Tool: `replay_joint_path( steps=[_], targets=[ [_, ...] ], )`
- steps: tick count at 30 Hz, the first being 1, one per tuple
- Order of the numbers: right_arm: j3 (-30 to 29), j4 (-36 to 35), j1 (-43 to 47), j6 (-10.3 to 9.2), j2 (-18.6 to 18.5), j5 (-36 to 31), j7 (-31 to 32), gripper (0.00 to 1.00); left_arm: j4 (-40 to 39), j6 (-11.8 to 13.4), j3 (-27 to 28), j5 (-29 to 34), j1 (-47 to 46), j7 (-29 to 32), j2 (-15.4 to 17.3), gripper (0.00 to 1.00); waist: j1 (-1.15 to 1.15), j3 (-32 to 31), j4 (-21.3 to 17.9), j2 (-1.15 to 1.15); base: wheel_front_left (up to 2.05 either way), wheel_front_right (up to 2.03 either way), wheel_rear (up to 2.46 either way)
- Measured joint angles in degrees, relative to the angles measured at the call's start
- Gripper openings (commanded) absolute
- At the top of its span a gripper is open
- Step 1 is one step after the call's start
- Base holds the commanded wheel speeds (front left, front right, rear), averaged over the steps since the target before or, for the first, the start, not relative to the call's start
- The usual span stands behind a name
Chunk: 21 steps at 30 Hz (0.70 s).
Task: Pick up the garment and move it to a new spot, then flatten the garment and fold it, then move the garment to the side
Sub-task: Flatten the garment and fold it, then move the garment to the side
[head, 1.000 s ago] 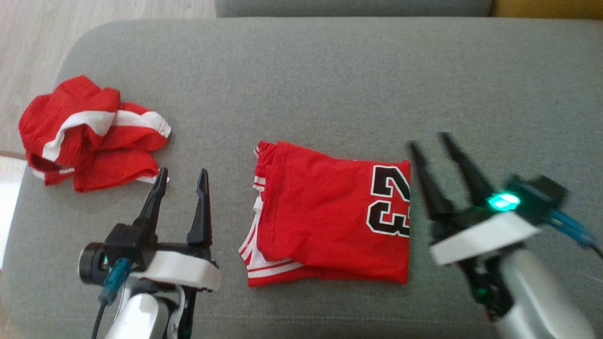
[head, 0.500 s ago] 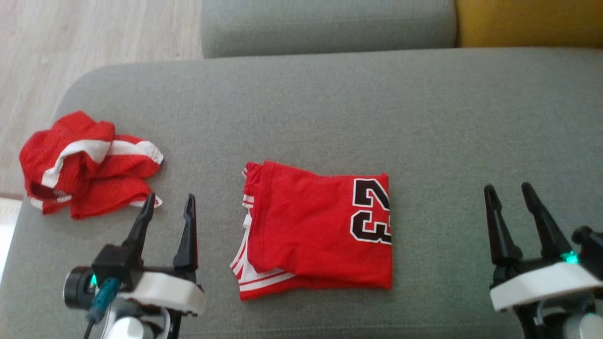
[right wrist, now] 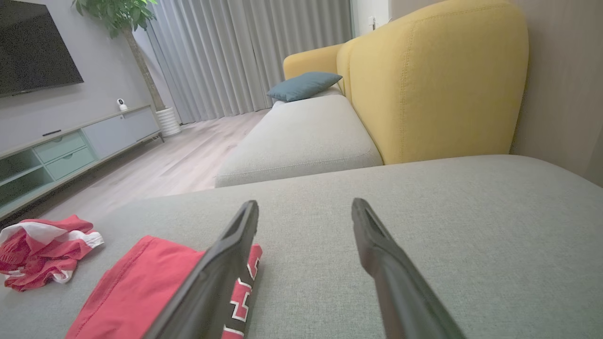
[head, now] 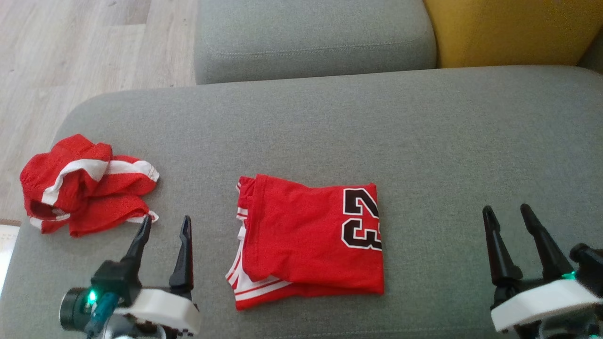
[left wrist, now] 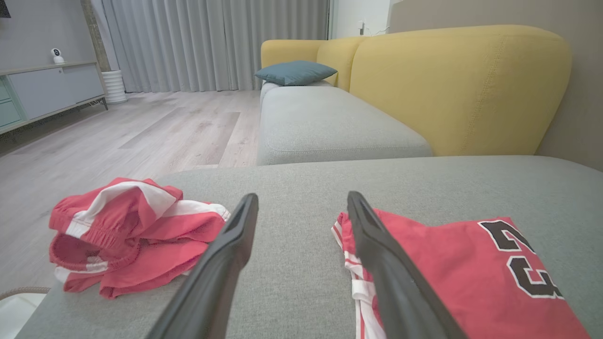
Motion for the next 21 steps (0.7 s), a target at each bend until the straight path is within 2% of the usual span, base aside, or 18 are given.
replay_joint_path(
  steps=[21],
  targets=[
    [-0.73, -0.79, 1.41, 0.0, 0.59, -1.85, 1.72, 1.0, -0.44, 1.19, -0.22, 0.0, 1.41, 0.45, 0.34, 1.0, 0.0, 0.03, 0.33, 0.0, 0.0, 0.0, 0.0]
  ],
)
